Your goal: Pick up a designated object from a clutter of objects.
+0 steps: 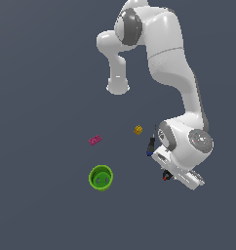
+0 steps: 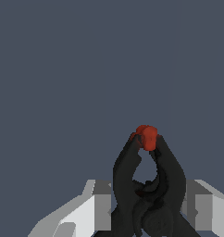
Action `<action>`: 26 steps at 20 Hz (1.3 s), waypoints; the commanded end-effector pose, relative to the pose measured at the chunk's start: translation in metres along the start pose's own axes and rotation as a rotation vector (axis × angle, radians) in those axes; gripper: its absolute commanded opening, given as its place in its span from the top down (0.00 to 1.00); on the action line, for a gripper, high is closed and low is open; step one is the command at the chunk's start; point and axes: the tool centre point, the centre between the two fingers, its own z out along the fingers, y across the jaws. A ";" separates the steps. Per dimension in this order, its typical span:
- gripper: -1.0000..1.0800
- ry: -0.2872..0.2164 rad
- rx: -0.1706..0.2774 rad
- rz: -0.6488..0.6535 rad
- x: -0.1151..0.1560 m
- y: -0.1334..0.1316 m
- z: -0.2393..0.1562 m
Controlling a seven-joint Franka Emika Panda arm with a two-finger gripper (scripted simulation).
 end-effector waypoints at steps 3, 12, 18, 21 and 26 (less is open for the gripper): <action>1.00 0.000 0.000 0.000 0.000 0.000 0.000; 1.00 0.000 0.000 0.000 0.015 0.015 -0.022; 1.00 0.000 0.000 0.000 0.040 0.040 -0.060; 1.00 0.000 0.000 0.000 0.058 0.057 -0.087; 1.00 -0.001 0.000 0.000 0.089 0.088 -0.134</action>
